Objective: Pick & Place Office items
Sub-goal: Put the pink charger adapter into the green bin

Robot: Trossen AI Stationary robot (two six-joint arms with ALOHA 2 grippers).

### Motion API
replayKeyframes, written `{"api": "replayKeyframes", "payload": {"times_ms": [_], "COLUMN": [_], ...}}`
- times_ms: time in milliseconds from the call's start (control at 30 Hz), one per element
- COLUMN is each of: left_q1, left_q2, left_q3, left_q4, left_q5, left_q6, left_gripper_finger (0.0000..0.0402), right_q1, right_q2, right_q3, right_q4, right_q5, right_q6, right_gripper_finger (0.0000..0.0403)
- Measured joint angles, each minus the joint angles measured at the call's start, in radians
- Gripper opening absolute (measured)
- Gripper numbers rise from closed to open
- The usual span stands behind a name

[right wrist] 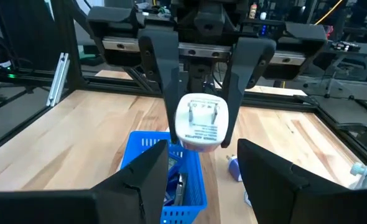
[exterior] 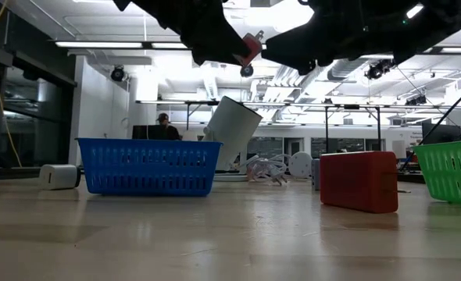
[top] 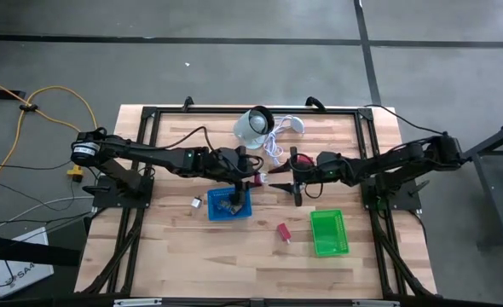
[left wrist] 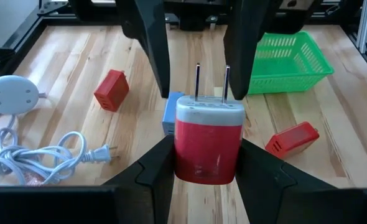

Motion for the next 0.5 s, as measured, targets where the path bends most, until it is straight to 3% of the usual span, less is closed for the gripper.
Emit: {"api": "replayKeyframes", "payload": {"times_ms": [500], "left_q1": [0.000], "left_q2": [0.005], "left_q3": [0.000], "left_q4": [0.061], "left_q5": [-0.026], "left_q6": [0.034], "left_gripper_finger": [0.0138], "right_q1": [0.000], "right_q2": [0.000], "right_q3": [0.000], "right_q4": [0.052], "right_q5": [-0.002], "right_q6": [0.000], "right_gripper_finger": [0.0179]}}
